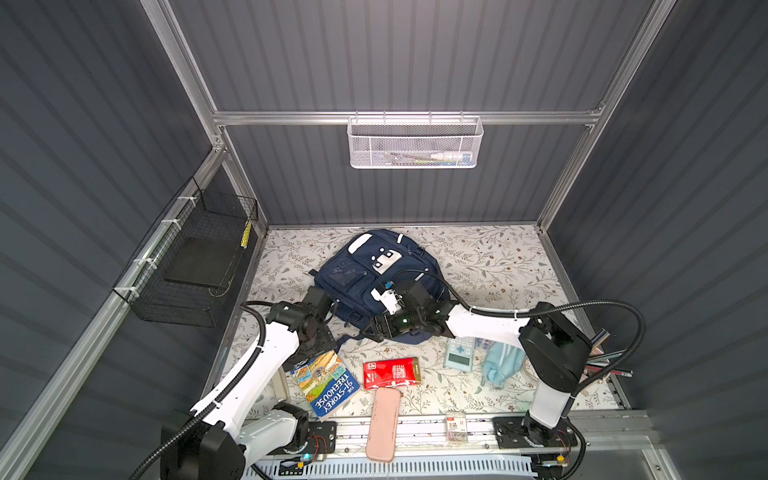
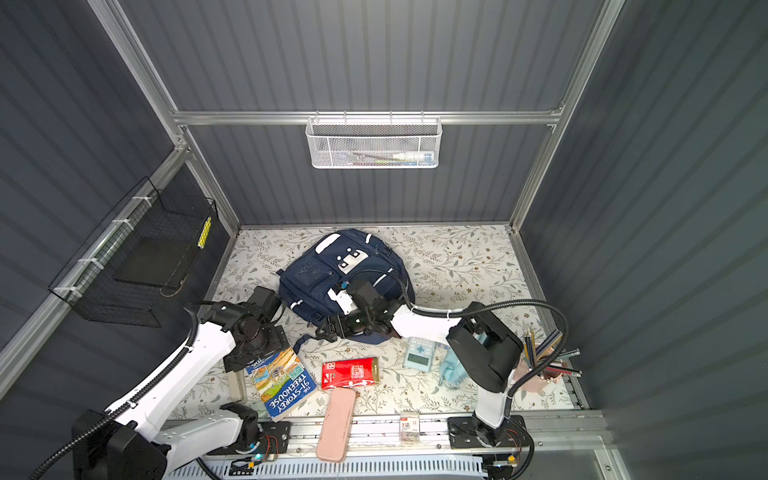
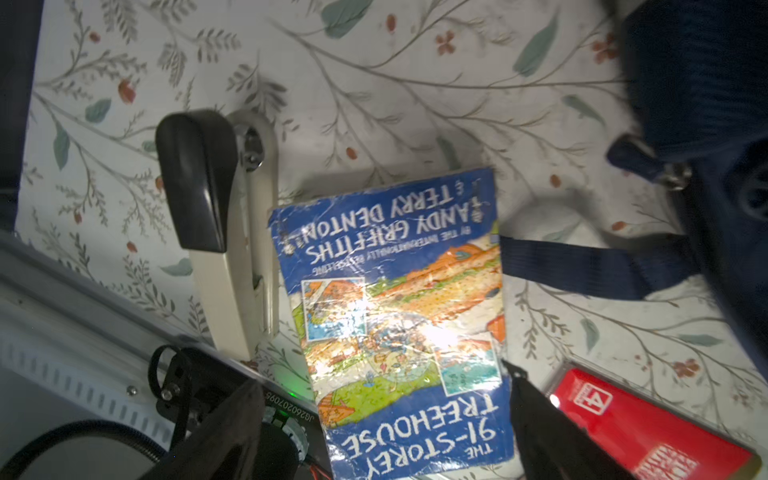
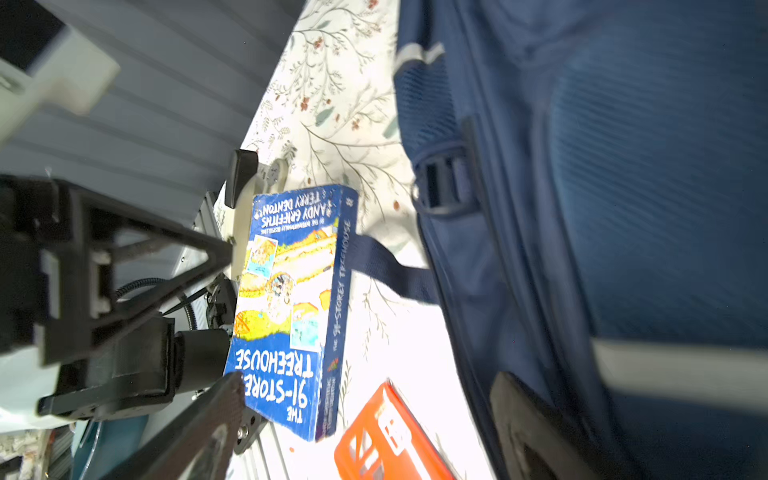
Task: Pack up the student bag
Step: 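Grasp the blue Treehouse book with the left gripper while the right moves beside it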
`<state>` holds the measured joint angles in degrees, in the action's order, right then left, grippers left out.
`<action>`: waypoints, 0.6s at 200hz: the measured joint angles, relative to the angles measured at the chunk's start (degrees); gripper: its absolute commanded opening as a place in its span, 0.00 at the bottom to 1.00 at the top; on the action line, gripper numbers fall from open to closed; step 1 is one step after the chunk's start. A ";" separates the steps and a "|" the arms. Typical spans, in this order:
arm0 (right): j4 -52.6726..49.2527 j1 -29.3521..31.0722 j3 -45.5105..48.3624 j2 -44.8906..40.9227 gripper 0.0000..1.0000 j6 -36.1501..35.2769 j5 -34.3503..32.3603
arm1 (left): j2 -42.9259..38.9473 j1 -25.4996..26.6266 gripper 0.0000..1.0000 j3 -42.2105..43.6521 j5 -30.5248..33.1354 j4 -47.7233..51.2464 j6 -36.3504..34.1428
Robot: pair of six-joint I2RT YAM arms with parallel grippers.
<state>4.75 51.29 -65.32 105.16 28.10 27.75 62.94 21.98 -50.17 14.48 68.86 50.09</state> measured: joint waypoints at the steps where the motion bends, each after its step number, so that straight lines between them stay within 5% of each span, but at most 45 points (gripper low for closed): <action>1: -0.04 0.02 -0.22 0.22 0.92 -0.09 0.09 | -0.11 0.00 0.90 0.11 0.04 0.07 0.09; 120: -7.48 5.44 -14.25 15.41 0.85 -5.68 10.58 | -6.08 0.00 0.70 19.80 -4.94 -14.53 17.94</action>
<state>-2.72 56.73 -79.57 120.57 22.41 38.33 56.86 21.98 -30.37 9.54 54.33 68.03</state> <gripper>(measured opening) 0.859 0.725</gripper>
